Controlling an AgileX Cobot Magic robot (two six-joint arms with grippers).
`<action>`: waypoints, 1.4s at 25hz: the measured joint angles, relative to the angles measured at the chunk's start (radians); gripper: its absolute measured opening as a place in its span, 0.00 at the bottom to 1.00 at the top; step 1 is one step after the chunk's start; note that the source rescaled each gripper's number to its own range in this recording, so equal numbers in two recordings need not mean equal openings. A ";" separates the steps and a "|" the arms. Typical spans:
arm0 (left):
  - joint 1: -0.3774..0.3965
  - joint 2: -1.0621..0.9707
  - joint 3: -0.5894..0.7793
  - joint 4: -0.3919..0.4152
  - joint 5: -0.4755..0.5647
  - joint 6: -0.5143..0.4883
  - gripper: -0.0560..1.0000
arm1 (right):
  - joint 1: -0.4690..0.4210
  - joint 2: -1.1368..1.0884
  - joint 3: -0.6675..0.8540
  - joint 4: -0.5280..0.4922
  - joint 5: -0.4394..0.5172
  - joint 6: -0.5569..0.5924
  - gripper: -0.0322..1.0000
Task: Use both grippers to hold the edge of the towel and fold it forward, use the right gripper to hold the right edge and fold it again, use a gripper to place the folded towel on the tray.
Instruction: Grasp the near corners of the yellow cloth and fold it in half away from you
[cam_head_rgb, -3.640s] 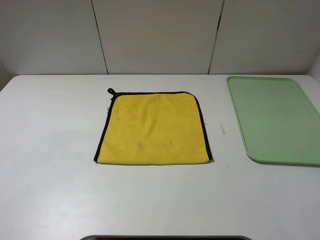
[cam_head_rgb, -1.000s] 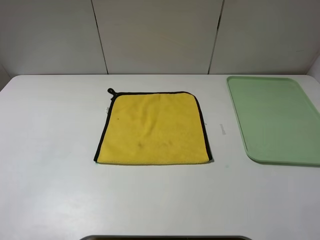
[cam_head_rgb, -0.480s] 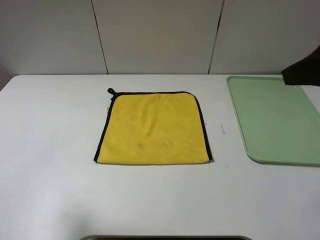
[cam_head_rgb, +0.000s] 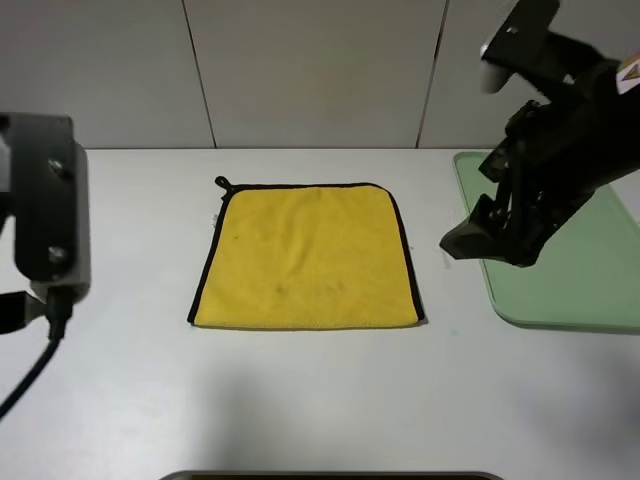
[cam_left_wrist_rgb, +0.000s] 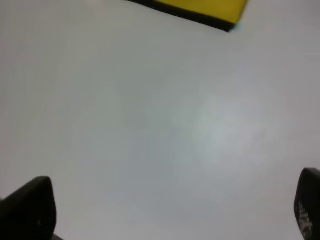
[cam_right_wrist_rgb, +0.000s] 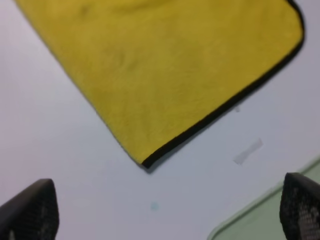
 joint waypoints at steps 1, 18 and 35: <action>-0.003 0.024 0.018 -0.002 -0.011 0.007 0.97 | 0.019 0.015 0.000 -0.021 -0.006 -0.001 1.00; 0.147 0.482 0.096 -0.024 -0.360 0.132 0.96 | 0.077 0.298 -0.001 -0.157 -0.152 -0.244 1.00; 0.148 0.599 0.096 -0.032 -0.489 0.165 0.96 | 0.077 0.512 -0.002 -0.200 -0.250 -0.397 1.00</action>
